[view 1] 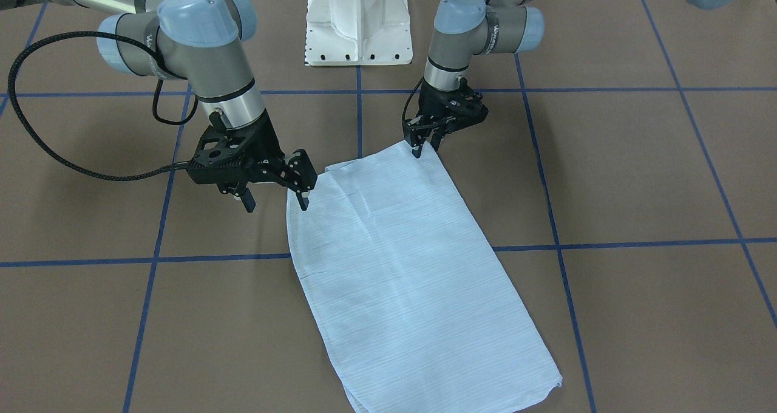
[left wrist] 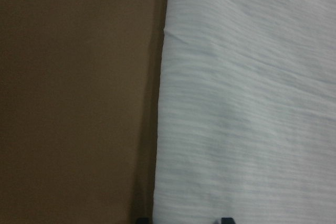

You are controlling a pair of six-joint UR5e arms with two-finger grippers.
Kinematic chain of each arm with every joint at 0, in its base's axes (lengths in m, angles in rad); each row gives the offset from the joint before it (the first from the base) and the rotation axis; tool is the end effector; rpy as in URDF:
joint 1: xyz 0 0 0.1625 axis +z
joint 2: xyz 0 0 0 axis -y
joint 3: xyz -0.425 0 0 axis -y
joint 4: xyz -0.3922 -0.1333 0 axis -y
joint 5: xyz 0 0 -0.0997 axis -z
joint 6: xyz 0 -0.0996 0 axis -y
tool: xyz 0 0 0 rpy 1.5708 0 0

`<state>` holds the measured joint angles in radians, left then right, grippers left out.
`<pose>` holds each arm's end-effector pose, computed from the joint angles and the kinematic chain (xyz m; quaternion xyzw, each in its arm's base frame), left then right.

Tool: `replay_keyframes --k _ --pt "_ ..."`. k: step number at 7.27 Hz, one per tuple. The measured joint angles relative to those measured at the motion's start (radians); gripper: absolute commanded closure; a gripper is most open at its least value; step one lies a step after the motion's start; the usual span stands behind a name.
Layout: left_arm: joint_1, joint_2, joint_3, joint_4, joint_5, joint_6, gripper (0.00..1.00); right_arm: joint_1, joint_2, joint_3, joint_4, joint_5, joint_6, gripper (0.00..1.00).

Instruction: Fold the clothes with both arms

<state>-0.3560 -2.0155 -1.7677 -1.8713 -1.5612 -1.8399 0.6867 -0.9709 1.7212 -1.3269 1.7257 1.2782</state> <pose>0.5495 -0.3476 0.2894 0.0240 0.4532 -0.2761 0.8472 -0.4385 -0.5120 0.2159 0.1636 -0.4516 0.1354 0.8666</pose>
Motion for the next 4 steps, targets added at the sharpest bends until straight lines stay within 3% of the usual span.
replay_keyframes --k 3,4 --pt "0.000 -0.003 -0.002 -0.002 0.001 -0.008 1.00 -0.012 -0.008 0.005 0.000 -0.005 0.029 0.00" --pt "0.000 -0.003 -0.002 -0.002 0.001 -0.008 1.00 -0.036 -0.015 0.011 -0.001 -0.020 0.123 0.00"
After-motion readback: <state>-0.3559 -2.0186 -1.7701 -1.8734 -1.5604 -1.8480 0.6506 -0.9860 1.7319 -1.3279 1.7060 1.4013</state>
